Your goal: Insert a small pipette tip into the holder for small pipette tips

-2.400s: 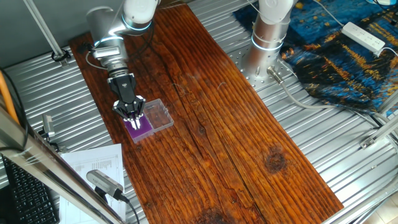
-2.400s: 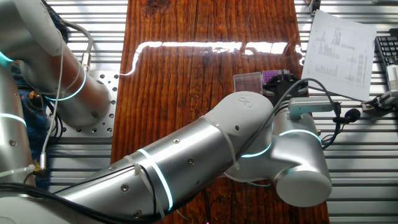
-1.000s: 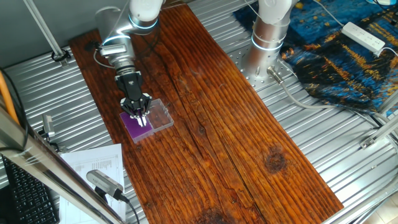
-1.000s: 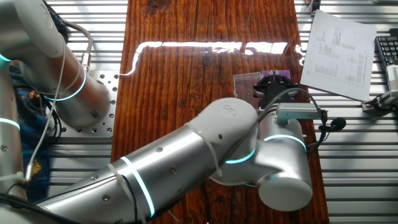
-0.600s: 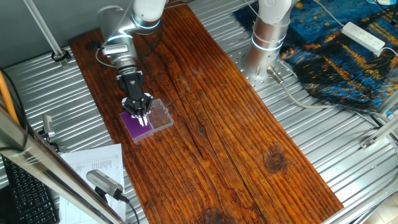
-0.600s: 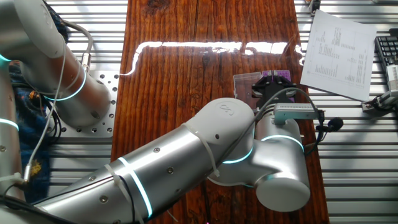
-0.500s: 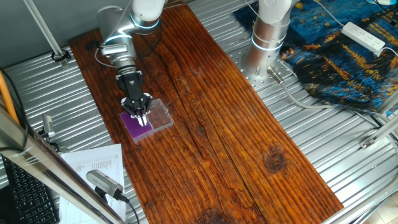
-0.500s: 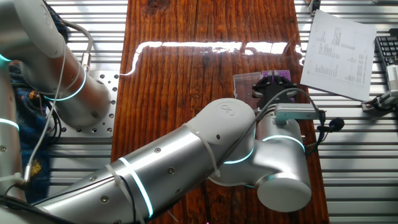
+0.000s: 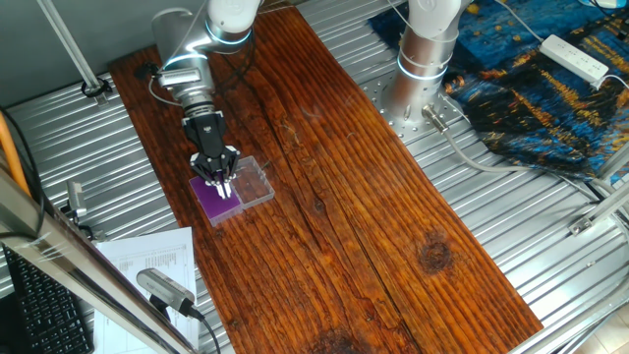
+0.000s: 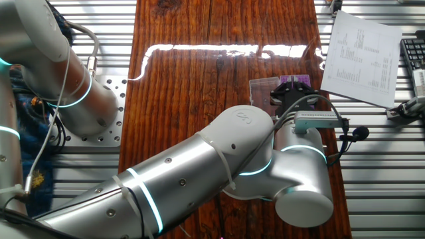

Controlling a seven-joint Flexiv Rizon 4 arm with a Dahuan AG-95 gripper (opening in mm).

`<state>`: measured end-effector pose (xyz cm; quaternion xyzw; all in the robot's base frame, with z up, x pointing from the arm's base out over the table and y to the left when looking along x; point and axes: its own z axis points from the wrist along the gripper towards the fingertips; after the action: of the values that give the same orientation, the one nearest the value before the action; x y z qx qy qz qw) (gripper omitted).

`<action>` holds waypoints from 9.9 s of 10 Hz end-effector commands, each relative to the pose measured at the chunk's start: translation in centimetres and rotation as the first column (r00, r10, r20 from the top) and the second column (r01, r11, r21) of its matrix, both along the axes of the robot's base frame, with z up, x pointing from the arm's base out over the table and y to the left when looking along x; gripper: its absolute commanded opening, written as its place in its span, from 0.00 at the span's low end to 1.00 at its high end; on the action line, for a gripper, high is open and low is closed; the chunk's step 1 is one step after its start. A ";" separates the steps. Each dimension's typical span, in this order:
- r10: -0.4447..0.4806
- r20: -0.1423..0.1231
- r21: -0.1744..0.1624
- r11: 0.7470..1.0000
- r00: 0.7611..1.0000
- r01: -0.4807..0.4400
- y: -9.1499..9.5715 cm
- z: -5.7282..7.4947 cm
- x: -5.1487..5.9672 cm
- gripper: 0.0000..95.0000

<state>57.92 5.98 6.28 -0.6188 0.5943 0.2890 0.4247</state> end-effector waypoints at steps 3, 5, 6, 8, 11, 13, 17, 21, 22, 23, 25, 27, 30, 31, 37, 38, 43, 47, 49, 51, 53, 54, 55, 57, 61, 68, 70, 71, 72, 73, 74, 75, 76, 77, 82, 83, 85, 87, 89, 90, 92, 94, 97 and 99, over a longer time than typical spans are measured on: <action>-0.007 0.001 -0.003 1.000 1.000 0.007 0.0 -0.2 0.1 0.00; -0.007 0.004 -0.007 1.000 1.000 0.007 0.0 -0.2 0.1 0.00; -0.009 0.003 -0.004 1.000 1.000 0.009 0.0 -0.2 0.1 0.00; -0.013 0.001 -0.010 1.000 1.000 0.013 0.1 -0.1 0.2 0.00; -0.008 0.010 -0.012 1.000 1.000 0.009 0.1 -0.4 0.2 0.00; -0.018 0.008 -0.003 1.000 1.000 0.018 0.2 -0.3 0.3 0.00; -0.021 0.005 -0.007 1.000 1.000 0.021 0.4 -0.3 0.5 0.00; -0.019 0.009 0.003 1.000 1.000 0.019 0.3 -0.5 0.6 0.00; -0.019 0.008 0.004 1.000 1.000 0.019 0.3 -0.4 0.6 0.00; -0.019 0.008 0.005 1.000 1.000 0.019 0.3 -0.4 0.6 0.00; -0.016 0.012 0.005 1.000 1.000 0.016 0.2 -0.2 0.8 0.00; -0.016 0.013 0.006 1.000 1.000 0.016 0.1 -0.2 0.9 0.00; -0.018 0.006 0.014 1.000 1.000 0.018 0.2 0.1 0.9 0.00; -0.018 0.007 0.016 1.000 1.000 0.018 0.2 0.1 0.9 0.00; -0.017 0.014 0.008 1.000 1.000 0.017 0.2 -0.2 0.8 0.00; -0.016 0.013 0.010 1.000 1.000 0.016 0.2 -0.2 0.8 0.00; -0.020 0.009 0.011 1.000 1.000 0.020 0.4 -0.2 0.7 0.00; -0.017 0.013 0.012 1.000 1.000 0.017 0.3 -0.4 0.6 0.00; -0.019 0.010 0.014 1.000 1.000 0.018 0.2 -0.4 0.6 0.00; -0.018 0.010 0.015 1.000 1.000 0.017 0.1 -0.4 0.6 0.00; -0.016 0.012 0.013 1.000 1.000 0.016 0.0 -0.4 0.6 0.00; -0.015 0.013 0.011 1.000 1.000 0.015 -0.2 -0.5 0.6 0.00; -0.014 0.014 0.013 1.000 1.000 0.014 -0.3 -0.5 0.6 0.00; -0.013 0.013 0.014 1.000 1.000 0.012 -0.4 -0.5 0.6 0.00; -0.010 0.013 0.008 1.000 1.000 0.009 -0.7 -0.4 0.7 0.00; -0.004 0.022 0.006 1.000 1.000 0.004 -1.0 -0.2 0.8 0.00; -0.004 0.025 0.013 1.000 1.000 0.004 -1.0 -0.2 0.8 0.00; -0.007 0.024 0.016 1.000 1.000 0.006 -1.0 -0.2 0.8 0.00; -0.006 0.025 0.015 1.000 1.000 0.006 -0.9 -0.2 0.8 0.00; -0.008 0.024 0.019 1.000 1.000 0.008 -0.9 -0.2 0.8 0.00; -0.009 0.025 0.023 1.000 1.000 0.009 -0.8 -0.2 0.7 0.00; -0.011 0.024 0.031 0.999 1.000 0.010 -0.7 -0.2 0.7 0.00; -0.011 0.025 0.036 0.999 1.000 0.010 -0.7 -0.2 0.7 0.00; -0.010 0.024 0.035 0.999 1.000 0.009 -0.7 -0.2 0.7 0.00; -0.007 0.031 0.060 0.998 0.999 0.006 -1.0 -0.3 0.7 0.00; -0.007 0.033 0.061 0.998 0.999 0.005 -1.0 -0.3 0.7 0.00; -0.010 0.038 0.080 0.997 0.999 0.007 -1.0 -0.3 0.7 0.00; -0.012 0.039 0.086 0.996 0.999 0.009 -1.0 -0.3 0.7 0.00; -0.012 0.041 0.090 0.996 0.999 0.009 -1.0 -0.3 0.7 0.00; -0.012 0.043 0.090 0.996 0.999 0.008 -1.0 -0.3 0.7 0.00; -0.013 0.044 0.090 0.996 0.999 0.009 -1.0 -0.2 0.7 0.00; -0.013 0.044 0.091 0.996 0.999 0.009 -0.9 -0.3 0.6 0.00; -0.015 0.040 0.087 0.996 0.999 0.012 -0.8 -0.3 0.6 0.00; -0.016 0.038 0.086 0.996 0.999 0.012 -0.8 -0.3 0.6 0.00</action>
<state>58.52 5.19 5.99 -0.6008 0.5778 0.2994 0.4643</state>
